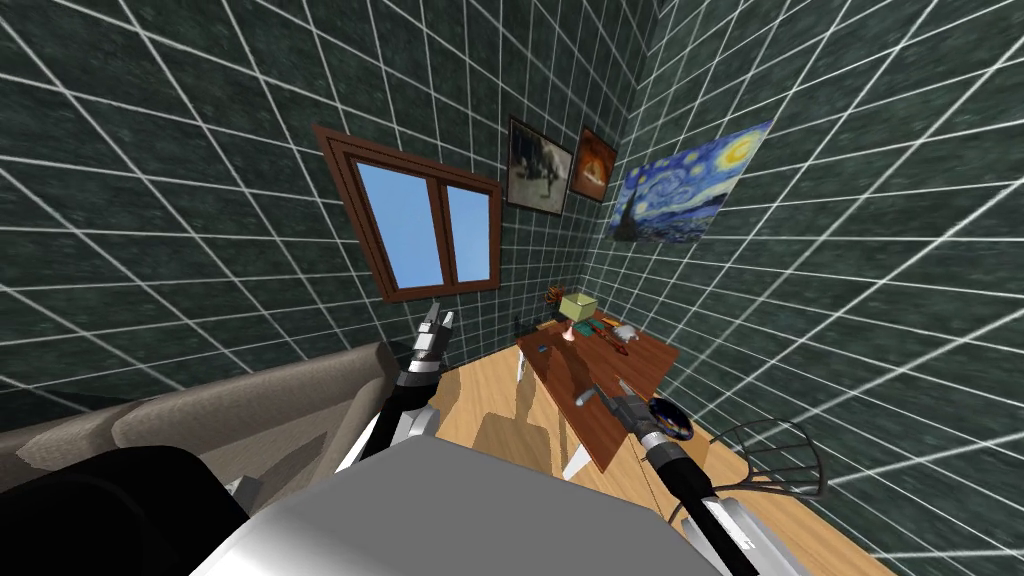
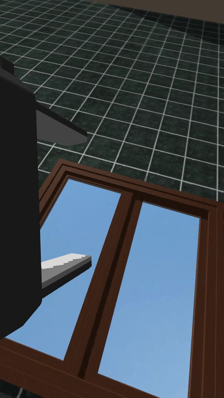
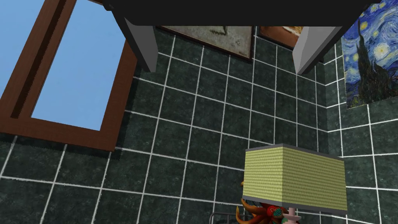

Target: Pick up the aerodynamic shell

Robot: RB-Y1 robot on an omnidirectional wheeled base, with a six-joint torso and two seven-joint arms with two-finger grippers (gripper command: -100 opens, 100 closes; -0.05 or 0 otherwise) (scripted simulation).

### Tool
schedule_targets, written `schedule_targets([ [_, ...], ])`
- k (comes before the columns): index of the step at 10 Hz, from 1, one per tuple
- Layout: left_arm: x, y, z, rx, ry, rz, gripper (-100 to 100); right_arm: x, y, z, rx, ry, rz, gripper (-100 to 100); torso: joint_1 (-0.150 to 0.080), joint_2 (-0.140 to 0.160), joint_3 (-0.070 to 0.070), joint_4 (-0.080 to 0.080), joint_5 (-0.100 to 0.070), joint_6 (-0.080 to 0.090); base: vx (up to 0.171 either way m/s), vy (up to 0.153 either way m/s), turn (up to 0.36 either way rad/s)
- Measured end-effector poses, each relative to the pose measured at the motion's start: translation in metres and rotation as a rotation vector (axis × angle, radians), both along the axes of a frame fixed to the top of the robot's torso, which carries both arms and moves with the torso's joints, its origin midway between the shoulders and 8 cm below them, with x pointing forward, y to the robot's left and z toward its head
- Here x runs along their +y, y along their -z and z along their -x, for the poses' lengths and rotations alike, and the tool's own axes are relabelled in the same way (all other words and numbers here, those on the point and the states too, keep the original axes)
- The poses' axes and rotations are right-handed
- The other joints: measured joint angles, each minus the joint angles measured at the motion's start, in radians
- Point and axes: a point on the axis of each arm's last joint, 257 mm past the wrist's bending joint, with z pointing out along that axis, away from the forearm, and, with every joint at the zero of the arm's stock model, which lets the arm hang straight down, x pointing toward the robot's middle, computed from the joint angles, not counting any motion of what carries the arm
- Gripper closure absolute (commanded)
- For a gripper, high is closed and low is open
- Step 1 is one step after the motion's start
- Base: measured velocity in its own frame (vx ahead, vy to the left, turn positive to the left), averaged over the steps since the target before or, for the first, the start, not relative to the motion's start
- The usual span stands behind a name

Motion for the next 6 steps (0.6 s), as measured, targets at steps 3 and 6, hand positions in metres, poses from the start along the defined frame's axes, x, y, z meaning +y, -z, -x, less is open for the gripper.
schedule_targets([
  [3,0.000,0.000,0.000,0.000,0.000,0.000,0,-0.018,0.046,0.010,0.080,-0.030,0.199,-100,0.000,-0.001,0.000,0.000,0.000,-0.001,0.068,0.046,0.114],
  [6,0.000,0.000,0.000,0.000,0.000,0.000,0,-0.039,0.090,0.030,0.167,-0.067,0.383,-100,-0.001,-0.001,0.000,0.000,0.000,0.000,0.080,0.044,0.146],
])
